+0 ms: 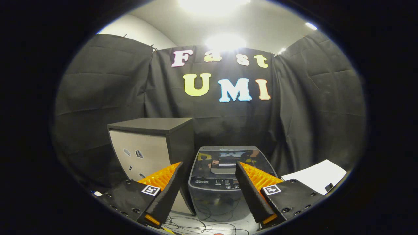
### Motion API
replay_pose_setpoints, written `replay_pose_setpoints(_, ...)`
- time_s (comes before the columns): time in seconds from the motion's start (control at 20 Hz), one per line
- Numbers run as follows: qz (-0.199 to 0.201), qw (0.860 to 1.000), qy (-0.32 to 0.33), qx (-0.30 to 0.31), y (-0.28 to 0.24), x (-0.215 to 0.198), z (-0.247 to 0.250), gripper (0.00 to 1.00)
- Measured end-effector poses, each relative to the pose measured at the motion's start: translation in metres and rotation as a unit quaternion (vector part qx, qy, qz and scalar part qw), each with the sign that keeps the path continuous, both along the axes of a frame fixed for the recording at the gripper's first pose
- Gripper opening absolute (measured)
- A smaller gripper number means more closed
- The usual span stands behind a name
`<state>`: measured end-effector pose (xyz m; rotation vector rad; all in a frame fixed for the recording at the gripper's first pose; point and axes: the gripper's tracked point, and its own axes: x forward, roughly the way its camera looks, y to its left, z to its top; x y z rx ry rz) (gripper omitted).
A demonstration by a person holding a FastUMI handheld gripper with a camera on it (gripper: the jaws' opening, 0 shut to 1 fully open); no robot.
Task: Put the clothes into the washing machine and then close the washing machine lid.
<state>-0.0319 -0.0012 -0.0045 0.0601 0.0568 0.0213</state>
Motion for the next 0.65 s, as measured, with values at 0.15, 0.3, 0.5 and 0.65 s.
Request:
replay_pose_setpoints(0.15,-0.009,1.000,-0.006,0.001,-0.008,0.000,0.007,0.98)
replay_pose_setpoints(0.3,-0.017,1.000,-0.007,0.007,-0.011,0.001,0.010,0.98)
replay_pose_setpoints(0.5,-0.013,1.000,-0.007,0.001,-0.005,0.003,0.011,0.98)
replay_pose_setpoints(0.65,-0.009,1.000,-0.006,-0.002,-0.001,-0.002,0.012,0.98)
